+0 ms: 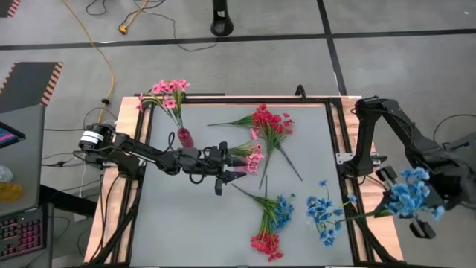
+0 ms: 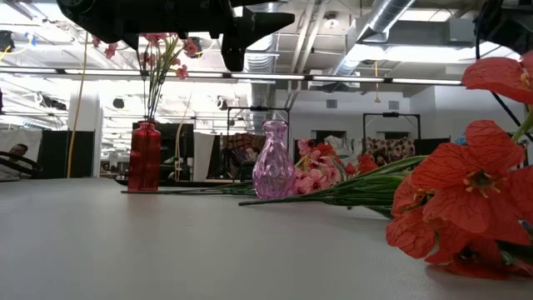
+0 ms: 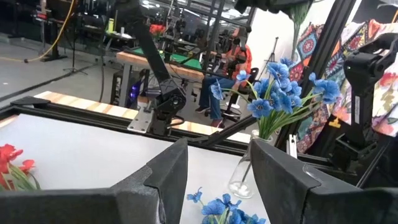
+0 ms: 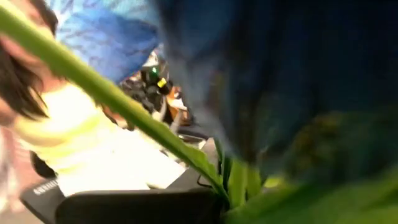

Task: Sort flowers into vase by color
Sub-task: Put the left blue flowers into the transparent vase

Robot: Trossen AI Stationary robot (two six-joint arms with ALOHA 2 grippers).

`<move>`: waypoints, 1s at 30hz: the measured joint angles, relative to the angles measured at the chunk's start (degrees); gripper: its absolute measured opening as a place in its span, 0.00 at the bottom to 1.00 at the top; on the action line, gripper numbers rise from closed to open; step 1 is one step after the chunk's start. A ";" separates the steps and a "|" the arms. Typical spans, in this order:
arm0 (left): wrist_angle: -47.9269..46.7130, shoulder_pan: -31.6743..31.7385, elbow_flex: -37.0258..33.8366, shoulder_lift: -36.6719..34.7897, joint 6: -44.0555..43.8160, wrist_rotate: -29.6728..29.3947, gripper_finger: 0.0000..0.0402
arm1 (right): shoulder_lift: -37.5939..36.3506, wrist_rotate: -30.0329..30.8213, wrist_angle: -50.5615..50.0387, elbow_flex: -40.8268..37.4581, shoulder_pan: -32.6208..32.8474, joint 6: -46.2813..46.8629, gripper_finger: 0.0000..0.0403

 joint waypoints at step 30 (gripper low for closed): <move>0.00 -0.02 0.00 0.01 -2.37 0.04 0.40 | 7.11 1.99 -22.27 0.00 -7.65 26.56 0.09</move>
